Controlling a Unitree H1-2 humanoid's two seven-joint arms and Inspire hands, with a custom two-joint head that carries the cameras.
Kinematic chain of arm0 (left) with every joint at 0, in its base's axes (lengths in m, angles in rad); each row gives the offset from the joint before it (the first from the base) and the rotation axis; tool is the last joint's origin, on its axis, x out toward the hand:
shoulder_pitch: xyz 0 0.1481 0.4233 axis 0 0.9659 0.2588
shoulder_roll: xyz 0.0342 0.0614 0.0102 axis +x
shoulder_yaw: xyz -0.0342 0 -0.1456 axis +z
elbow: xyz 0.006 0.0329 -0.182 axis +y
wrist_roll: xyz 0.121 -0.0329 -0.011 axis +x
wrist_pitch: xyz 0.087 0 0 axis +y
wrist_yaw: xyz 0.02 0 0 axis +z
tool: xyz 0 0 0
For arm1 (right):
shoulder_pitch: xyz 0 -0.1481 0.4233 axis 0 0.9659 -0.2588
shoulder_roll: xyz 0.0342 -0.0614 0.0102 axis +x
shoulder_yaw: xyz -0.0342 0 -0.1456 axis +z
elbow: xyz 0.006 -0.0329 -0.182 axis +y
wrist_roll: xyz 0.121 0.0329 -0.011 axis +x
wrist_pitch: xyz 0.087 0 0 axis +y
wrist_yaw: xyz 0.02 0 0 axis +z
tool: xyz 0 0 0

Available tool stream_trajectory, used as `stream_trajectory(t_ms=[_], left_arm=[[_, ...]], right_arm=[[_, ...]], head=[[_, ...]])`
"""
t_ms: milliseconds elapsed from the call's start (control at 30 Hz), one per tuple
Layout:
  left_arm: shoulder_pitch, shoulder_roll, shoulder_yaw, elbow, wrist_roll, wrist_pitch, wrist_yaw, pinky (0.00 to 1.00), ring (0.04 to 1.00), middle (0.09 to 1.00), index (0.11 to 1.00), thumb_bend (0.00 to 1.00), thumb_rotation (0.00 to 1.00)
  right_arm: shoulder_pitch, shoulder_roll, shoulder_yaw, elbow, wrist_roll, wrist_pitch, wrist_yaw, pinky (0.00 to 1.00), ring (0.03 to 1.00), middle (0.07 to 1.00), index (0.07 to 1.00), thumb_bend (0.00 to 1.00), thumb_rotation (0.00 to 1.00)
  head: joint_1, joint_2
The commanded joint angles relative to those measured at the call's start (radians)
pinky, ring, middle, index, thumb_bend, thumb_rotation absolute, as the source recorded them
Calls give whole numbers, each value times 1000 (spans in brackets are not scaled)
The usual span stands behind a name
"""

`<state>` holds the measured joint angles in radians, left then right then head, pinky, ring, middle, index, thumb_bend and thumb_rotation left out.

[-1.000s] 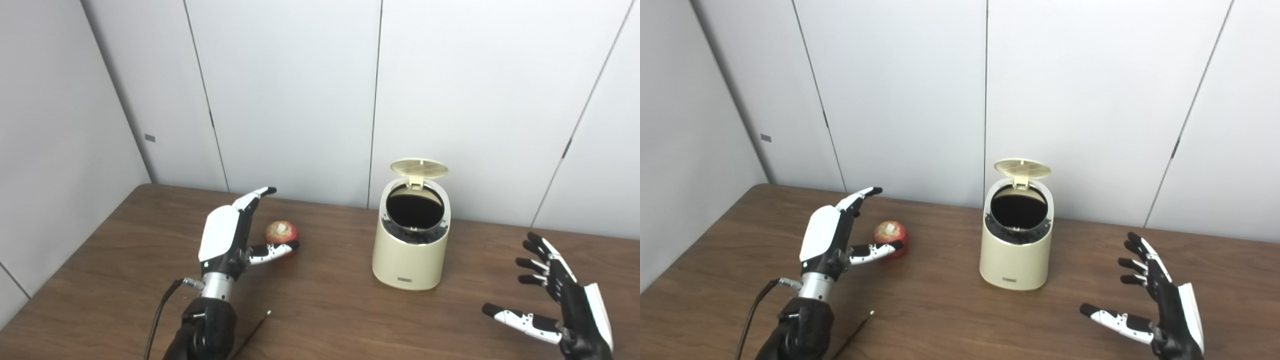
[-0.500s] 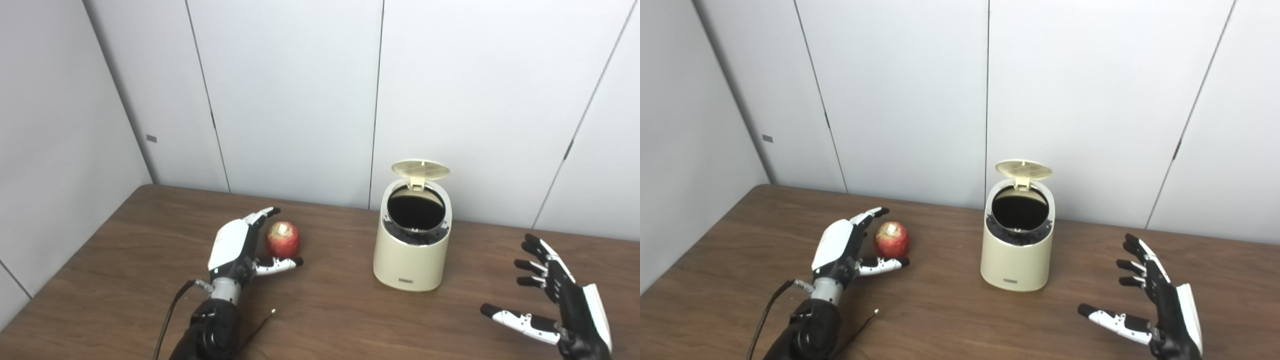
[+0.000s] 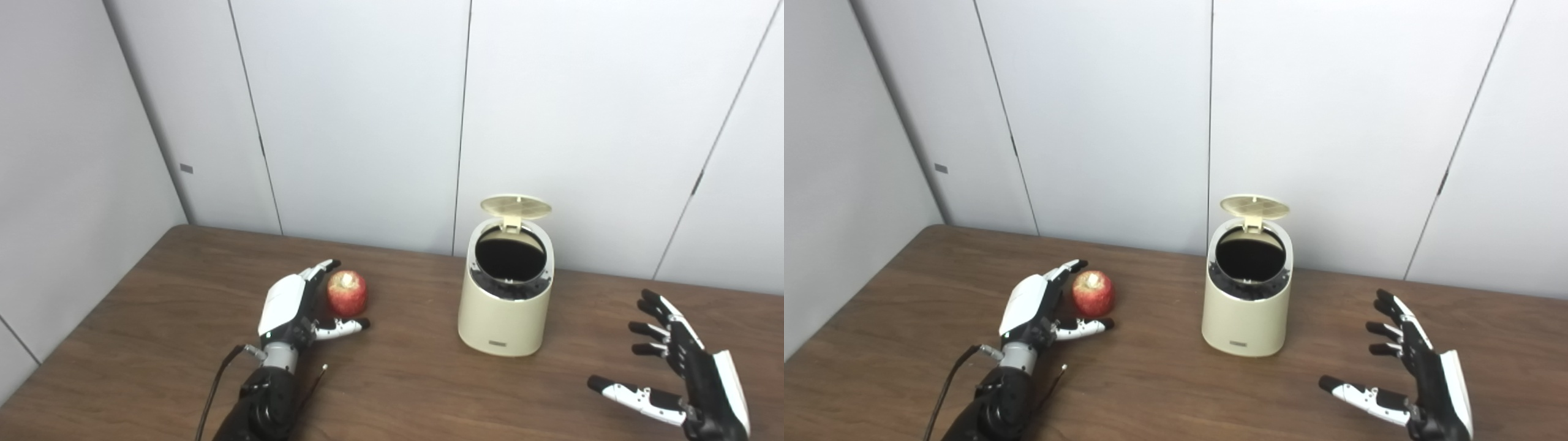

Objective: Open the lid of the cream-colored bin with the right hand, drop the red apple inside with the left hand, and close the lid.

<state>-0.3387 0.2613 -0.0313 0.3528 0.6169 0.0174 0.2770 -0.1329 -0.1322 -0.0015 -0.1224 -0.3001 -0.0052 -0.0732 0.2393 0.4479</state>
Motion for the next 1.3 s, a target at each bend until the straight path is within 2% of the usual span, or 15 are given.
stream_trajectory(t_ms=[0,367,633,700,833,867,900,967,1067,1267], left_arm=[[-44,10,-3,5,-11,-28,31,740,893,870,880,845,270],[-68,-3,-30,61,-49,-36,43,733,860,825,879,843,308],[-74,-5,-53,78,-52,-32,31,694,811,790,872,816,288],[-73,-4,-58,73,-51,-20,24,666,772,756,844,801,245],[-71,9,-82,73,-14,-10,36,558,662,624,725,780,113],[-71,11,-87,73,-4,0,38,555,636,578,653,769,84],[-71,14,-93,73,6,9,42,548,618,530,585,648,43],[-72,22,-106,78,24,16,51,528,589,499,508,550,8],[-73,32,-121,81,44,32,57,554,585,511,464,525,0],[-68,43,-133,71,52,40,71,587,594,501,465,523,0]], right_arm=[[-23,0,2,-47,-7,-12,-3,627,759,864,870,739,0],[-19,7,4,-63,-16,-3,-5,632,761,862,861,743,0],[-20,10,3,-78,-30,2,-5,633,754,867,856,739,0],[-21,11,3,-83,-32,5,-5,633,755,868,856,734,0],[-21,14,3,-89,-32,10,-4,632,756,870,856,724,0],[-22,14,3,-90,-32,9,-4,631,753,870,855,724,0],[-22,14,3,-91,-32,9,-4,629,751,868,854,723,0],[-24,14,4,-91,-36,10,-6,626,748,866,853,720,0],[-25,13,5,-90,-41,9,-7,614,743,862,851,719,0],[-24,15,4,-92,-34,14,-4,626,750,866,852,716,0]], head=[[0,1],[-8,10],[-11,15],[-11,17],[-11,17],[-11,17],[-11,17],[-8,17],[-8,17],[-7,17]])
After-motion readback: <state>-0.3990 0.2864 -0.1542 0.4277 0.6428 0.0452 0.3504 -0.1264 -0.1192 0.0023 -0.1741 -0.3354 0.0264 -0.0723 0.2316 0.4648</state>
